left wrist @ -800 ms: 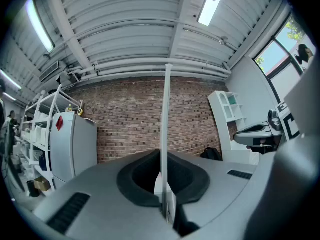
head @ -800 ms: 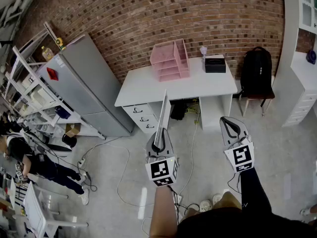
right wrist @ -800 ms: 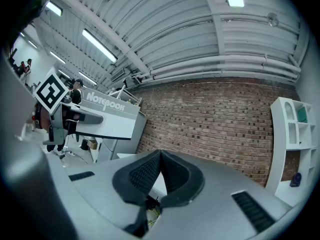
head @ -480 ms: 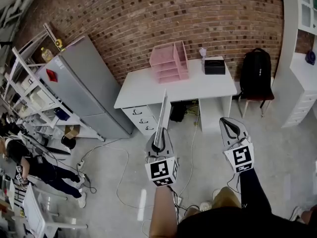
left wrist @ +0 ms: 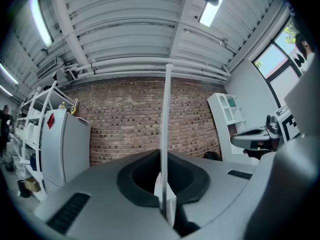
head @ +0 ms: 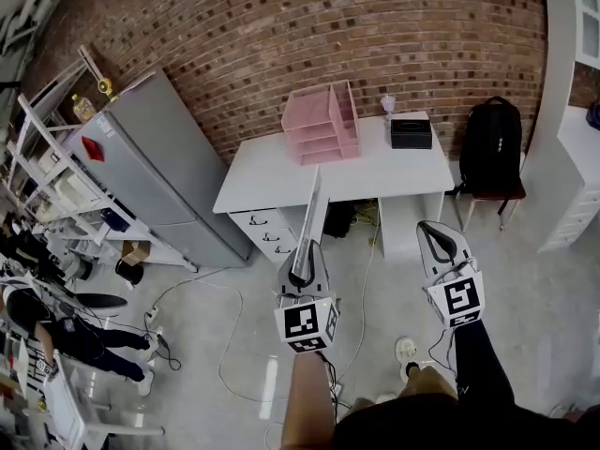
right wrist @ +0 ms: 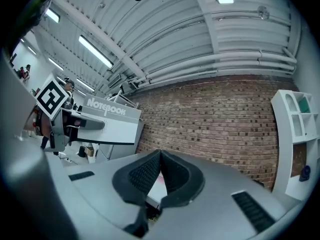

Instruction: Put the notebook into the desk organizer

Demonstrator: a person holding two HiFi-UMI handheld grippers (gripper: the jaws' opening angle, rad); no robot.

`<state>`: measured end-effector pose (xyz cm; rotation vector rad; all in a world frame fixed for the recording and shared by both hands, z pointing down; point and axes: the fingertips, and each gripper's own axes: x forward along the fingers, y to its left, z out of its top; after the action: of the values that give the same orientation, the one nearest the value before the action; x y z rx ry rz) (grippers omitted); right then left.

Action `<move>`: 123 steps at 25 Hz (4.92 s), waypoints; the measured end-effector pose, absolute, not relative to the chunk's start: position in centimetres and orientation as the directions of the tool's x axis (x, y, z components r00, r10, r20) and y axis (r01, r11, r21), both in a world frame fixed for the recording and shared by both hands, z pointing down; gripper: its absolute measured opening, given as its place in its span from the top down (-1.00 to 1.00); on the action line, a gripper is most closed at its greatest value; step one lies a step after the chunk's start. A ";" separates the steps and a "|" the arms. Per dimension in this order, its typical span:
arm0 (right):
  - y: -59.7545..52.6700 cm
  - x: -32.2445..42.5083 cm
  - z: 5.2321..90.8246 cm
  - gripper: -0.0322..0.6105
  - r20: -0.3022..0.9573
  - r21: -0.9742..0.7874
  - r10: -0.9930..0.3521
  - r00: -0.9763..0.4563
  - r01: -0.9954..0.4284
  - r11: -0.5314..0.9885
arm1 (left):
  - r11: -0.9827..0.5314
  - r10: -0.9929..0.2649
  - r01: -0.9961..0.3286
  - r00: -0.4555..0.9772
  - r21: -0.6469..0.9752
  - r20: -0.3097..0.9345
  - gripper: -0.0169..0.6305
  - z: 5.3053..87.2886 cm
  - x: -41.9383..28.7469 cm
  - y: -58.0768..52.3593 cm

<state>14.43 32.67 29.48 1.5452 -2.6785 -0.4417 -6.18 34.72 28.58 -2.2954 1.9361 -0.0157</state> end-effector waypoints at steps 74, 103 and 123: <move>-23.6 -0.2 32.1 0.83 -0.047 0.322 -0.815 -0.578 -0.781 0.535 | -0.196 -0.977 -0.855 0.212 0.480 -0.022 0.89 38.6 -20.0 -21.2; -26.6 -1.3 38.7 0.83 0.128 0.315 -0.792 -0.597 -0.732 0.603 | 0.216 -0.955 -0.188 0.164 0.958 0.247 0.89 64.4 -20.5 -19.0; -32.0 4.0 42.4 0.83 0.241 0.334 -0.822 -0.516 -0.751 0.569 | 0.349 -0.907 -0.236 0.161 0.907 0.390 0.88 69.2 -19.2 -33.3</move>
<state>4.00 -32.01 42.40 1.2783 -2.4347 -0.2640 -19.25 -33.30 69.17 -2.6520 3.1238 1.5539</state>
